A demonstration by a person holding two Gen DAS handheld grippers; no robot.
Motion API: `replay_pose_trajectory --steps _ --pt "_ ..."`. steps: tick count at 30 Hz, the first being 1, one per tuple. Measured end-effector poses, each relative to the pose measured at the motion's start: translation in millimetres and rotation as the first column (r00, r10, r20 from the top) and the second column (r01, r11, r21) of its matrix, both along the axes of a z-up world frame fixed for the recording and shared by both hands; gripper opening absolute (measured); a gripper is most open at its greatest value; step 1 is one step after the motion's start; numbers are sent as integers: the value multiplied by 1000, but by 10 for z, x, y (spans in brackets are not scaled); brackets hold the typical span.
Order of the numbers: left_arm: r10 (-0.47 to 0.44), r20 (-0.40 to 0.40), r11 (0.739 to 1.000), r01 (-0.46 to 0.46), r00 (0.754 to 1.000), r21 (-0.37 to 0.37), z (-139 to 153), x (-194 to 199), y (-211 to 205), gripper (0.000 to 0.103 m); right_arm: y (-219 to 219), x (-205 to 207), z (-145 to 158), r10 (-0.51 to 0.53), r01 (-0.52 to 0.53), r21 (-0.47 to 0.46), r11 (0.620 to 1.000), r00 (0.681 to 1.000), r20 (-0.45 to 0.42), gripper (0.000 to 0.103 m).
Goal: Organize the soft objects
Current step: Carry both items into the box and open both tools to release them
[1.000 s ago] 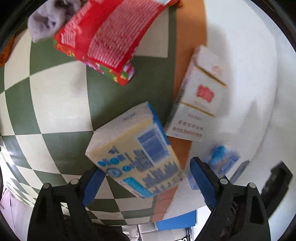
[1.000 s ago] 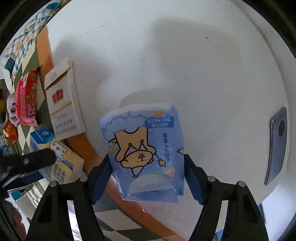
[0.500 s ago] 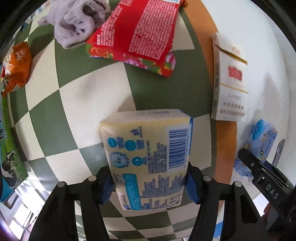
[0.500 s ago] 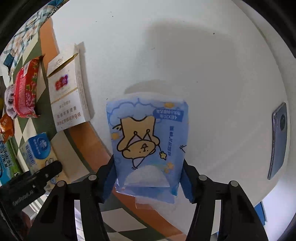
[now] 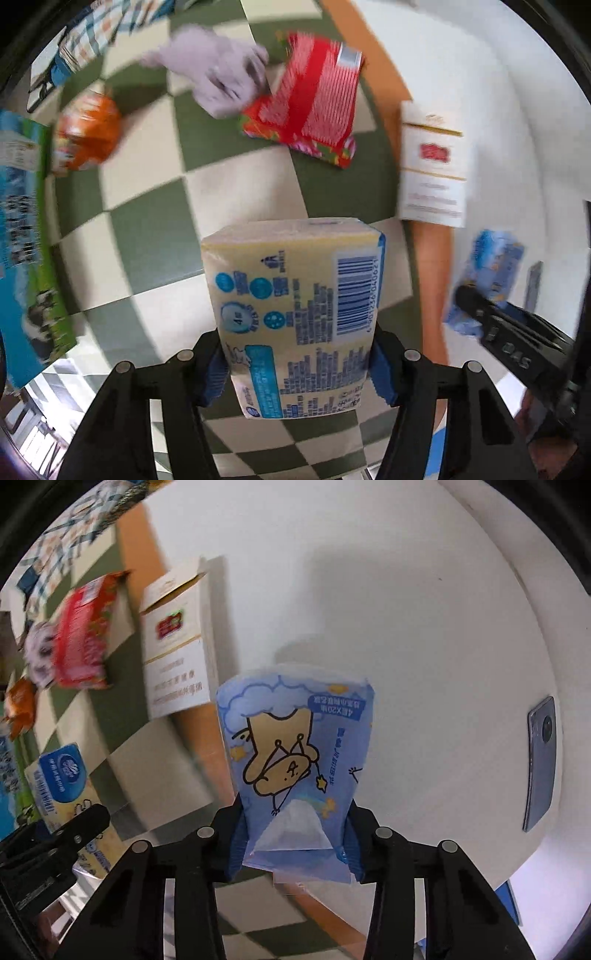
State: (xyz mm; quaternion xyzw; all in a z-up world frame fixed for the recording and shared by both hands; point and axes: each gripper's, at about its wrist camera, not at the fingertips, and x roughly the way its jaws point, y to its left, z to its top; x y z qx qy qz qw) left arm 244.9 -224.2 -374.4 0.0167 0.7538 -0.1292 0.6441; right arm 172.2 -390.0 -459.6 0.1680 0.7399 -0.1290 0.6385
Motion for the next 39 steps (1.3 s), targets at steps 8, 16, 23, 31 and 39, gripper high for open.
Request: replay_pose_trajectory --steps 8,16,23,31,39 --pt "36 160 994 -19 986 -108 1080 -142 920 60 1029 -1 812 58 -79 147 986 988 143 45" --pt "152 253 987 -132 956 -93 1807 98 2599 60 2407 313 1749 217 -291 242 926 932 290 45" --pt "242 266 965 -261 933 38 1558 397 3873 60 3906 871 1903 364 -438 221 872 879 308 45" --pt "311 197 934 -337 930 119 947 814 4647 60 4604 1449 1488 442 -462 62 885 874 203 45" --pt "300 100 938 -312 949 150 505 1119 4783 61 4721 1945 983 445 -442 -50 895 887 126 45"
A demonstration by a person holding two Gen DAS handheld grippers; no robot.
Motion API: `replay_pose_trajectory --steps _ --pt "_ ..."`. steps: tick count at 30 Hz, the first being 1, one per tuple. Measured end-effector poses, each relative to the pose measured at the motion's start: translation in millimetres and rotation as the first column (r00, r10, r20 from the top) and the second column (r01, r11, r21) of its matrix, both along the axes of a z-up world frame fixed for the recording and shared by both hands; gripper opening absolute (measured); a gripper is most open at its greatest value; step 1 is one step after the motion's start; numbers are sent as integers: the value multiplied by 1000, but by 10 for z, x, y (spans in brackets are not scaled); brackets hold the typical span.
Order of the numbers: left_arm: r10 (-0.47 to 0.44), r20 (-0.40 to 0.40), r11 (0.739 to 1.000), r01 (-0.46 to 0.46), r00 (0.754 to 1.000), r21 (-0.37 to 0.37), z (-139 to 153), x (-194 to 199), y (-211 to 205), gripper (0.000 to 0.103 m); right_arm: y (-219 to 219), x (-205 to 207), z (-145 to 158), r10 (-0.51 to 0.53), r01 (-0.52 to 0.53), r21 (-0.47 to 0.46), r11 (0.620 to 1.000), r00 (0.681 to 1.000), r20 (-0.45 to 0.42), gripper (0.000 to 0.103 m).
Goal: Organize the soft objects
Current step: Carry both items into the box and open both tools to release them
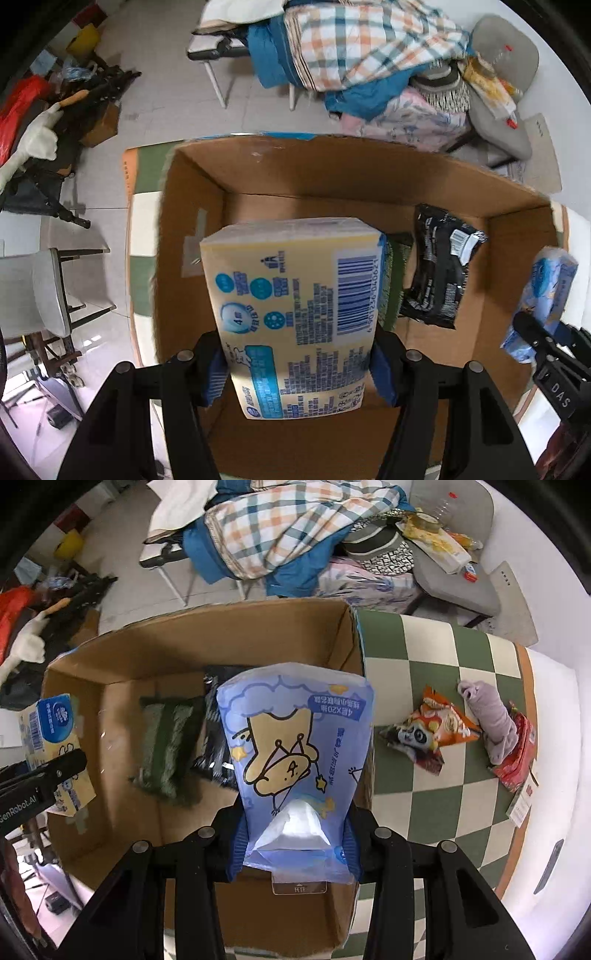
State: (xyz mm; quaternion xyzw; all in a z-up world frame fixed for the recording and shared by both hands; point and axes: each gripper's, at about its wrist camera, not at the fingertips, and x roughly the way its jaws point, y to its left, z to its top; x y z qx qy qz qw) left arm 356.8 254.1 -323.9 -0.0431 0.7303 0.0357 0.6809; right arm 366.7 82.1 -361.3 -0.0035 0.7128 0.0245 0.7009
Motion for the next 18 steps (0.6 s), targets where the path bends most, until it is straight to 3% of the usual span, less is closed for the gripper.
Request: replay_pose_trajectory --steps 4,5,7,9,13,16,18 --pt "14 -45 1000 -14 999 -7 -139 86 4 62 -24 149 -181 -21 21 -24 999 1000 -9 49" --pt "12 -43 1000 -13 999 -11 -160 110 -2 63 -31 176 -203 -27 27 -24 999 1000 -8 54" --pt "5 -34 1000 -6 999 -4 -165 146 2 79 -38 214 -237 -33 32 -21 999 999 -12 61" --pt "-4 -20 1000 5 1000 18 -142 157 1 88 -37 233 -247 -37 37 -7 999 999 -17 66" --pt "-5 8 999 4 1000 41 -72 149 36 92 -6 237 -227 -31 31 -8 1000 999 -8 74" --pt "17 40 1000 -18 999 23 17 122 93 101 20 217 -203 -26 26 0 1000 1000 -6 83" --pt "33 67 999 -34 997 14 86 88 125 101 36 191 -158 -17 17 9 1000 1000 6 92"
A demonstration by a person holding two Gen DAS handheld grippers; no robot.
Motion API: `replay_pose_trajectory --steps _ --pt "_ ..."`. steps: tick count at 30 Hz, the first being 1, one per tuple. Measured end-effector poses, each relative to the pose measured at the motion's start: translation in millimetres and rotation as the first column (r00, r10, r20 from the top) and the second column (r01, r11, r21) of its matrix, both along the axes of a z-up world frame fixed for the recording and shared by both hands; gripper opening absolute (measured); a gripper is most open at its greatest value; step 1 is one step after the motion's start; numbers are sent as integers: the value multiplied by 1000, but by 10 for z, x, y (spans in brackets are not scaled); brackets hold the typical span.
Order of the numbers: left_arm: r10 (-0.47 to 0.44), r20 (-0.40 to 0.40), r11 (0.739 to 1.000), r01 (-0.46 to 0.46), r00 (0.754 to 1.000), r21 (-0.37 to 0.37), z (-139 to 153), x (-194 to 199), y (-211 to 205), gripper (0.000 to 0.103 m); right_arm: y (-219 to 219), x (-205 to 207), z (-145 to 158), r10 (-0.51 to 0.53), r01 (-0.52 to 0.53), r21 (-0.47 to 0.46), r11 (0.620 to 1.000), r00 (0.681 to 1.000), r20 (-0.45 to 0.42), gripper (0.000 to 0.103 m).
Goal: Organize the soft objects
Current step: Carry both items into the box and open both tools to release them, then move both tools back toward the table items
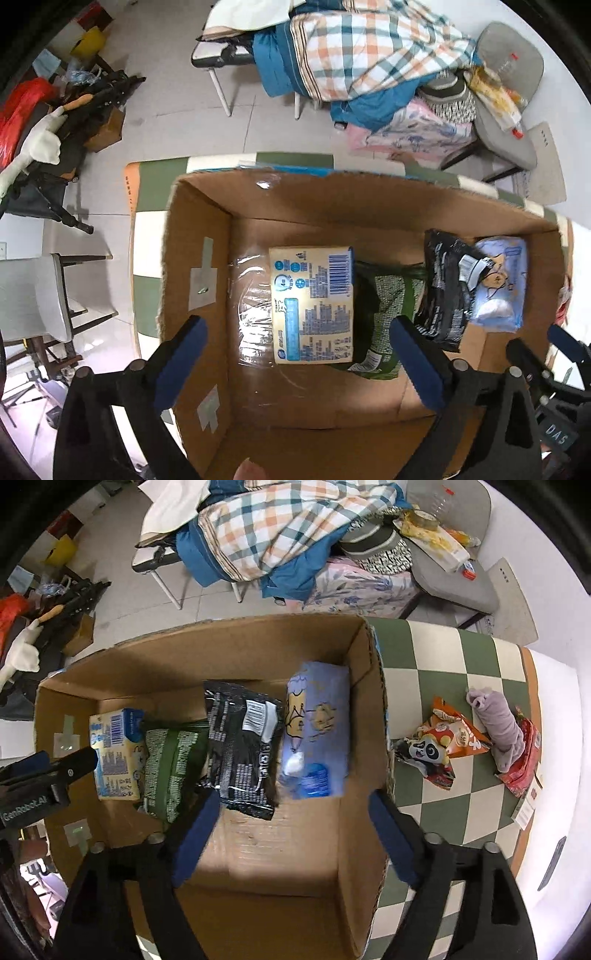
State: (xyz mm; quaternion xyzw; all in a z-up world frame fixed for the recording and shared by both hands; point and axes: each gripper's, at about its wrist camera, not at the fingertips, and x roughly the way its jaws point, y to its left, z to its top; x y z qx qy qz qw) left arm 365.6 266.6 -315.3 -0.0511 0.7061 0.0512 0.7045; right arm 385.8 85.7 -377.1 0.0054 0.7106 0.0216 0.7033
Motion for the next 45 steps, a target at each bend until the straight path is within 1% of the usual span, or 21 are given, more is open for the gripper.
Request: replay_pose_trajectory --steps 2,4,5,6,7,11,19,22,24,28,32,35,37,40,45 --pt "13 25 1000 -13 1000 -11 58 -43 19 101 13 -38 46 7 -7 3 1000 1000 12 94" --pt "26 45 1000 -26 999 -18 81 -87 7 101 28 -75 81 19 -19 3 1000 1000 23 95" --pt "31 61 999 -30 998 -18 117 -142 4 101 39 -109 98 25 -25 3 1000 999 26 97" --pt "31 72 999 -30 997 -16 143 -177 1 102 48 -135 110 30 -30 6 1000 999 28 102" --pt "29 85 999 -28 996 -16 167 -213 -7 102 57 -163 121 36 -37 6 999 999 30 103" --pt "22 115 1000 -21 993 -11 255 -392 -96 102 99 -343 171 59 -59 2 998 997 53 103" --pt "45 186 999 -46 982 0 463 -882 -139 102 87 -728 270 56 -58 16 998 995 87 103" --pt "28 220 999 -37 975 36 580 -1045 -177 102 71 -880 380 61 -63 13 998 992 115 103" --pt "22 246 998 -34 969 44 692 -1184 -205 102 55 -987 494 66 -69 14 998 988 140 103" --pt "21 286 999 -31 958 31 910 -1428 -254 102 1 -1200 760 65 -72 28 997 979 193 103" --pt "5 324 999 -19 946 40 1107 -1657 -328 102 -78 -1458 1020 46 -59 48 997 969 243 103" --pt "0 333 999 -12 943 35 1234 -1854 -373 102 -165 -1685 1173 15 -38 83 996 965 261 103" --pt "-3 339 999 -11 941 38 1303 -1960 -394 102 -208 -1808 1269 8 -34 90 995 959 282 103" --pt "-6 346 999 -11 938 46 1379 -2094 -408 102 -296 -2008 1394 16 -44 87 995 952 305 103" --pt "2 351 999 -19 937 45 1480 -2256 -466 102 -384 -2237 1499 30 -68 116 991 953 303 103"
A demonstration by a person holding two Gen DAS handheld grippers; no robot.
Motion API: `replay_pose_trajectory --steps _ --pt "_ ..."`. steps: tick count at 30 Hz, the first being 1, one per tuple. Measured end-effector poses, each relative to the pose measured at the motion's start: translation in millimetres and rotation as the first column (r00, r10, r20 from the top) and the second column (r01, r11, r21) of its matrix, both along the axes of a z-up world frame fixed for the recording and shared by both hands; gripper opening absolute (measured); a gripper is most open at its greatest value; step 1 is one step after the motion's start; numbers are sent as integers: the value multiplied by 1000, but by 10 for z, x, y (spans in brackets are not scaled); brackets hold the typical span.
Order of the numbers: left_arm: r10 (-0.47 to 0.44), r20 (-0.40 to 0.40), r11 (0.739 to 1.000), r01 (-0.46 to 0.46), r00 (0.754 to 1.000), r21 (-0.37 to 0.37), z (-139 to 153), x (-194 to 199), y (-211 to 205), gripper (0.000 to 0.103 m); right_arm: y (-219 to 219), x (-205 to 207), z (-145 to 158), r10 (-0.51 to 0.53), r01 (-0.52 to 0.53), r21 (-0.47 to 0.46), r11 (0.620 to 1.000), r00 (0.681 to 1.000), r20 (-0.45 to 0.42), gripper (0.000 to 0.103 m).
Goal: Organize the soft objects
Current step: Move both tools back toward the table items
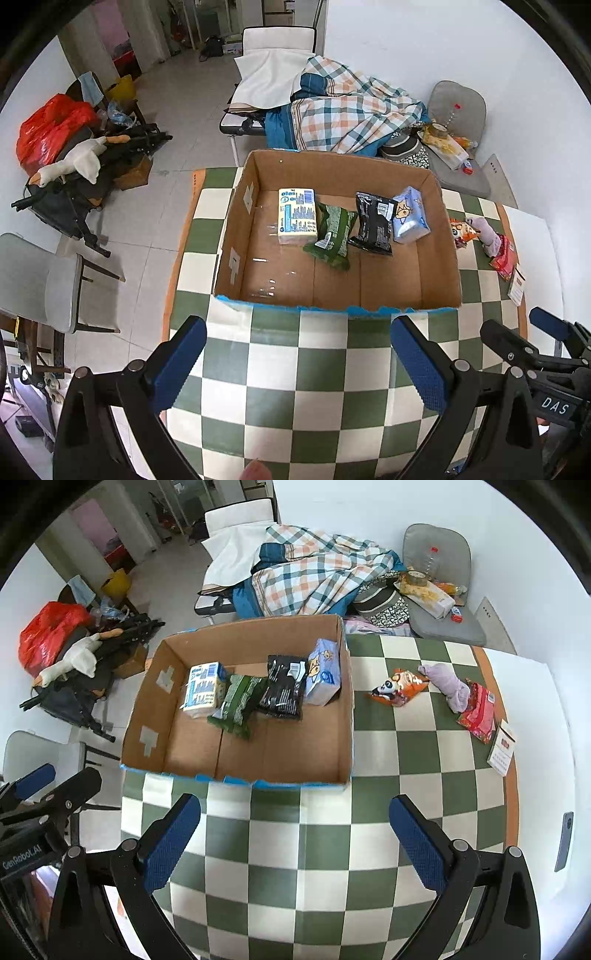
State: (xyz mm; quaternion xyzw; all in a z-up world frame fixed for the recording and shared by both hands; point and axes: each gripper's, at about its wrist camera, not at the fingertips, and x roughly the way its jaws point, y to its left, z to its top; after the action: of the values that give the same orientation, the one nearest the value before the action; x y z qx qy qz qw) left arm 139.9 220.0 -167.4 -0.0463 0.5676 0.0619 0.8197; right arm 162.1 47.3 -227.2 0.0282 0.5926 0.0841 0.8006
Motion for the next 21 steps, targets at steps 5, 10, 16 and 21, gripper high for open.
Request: replay_pose_trajectory --steps 5,10,16,21 --pt "11 6 1000 -11 1000 -8 94 -52 -95 102 -111 -117 48 12 -11 57 998 1000 -11 103" --pt "-57 12 998 57 998 29 255 108 -476 102 -486 -75 93 -37 40 124 991 999 -25 103" --pt "-247 -17 963 248 969 103 223 732 -1474 102 -1423 156 119 -193 195 119 974 981 -23 103" --pt "-451 -133 863 469 882 187 -232 1451 -2442 102 -2375 452 -122 -326 329 57 943 944 -59 103"
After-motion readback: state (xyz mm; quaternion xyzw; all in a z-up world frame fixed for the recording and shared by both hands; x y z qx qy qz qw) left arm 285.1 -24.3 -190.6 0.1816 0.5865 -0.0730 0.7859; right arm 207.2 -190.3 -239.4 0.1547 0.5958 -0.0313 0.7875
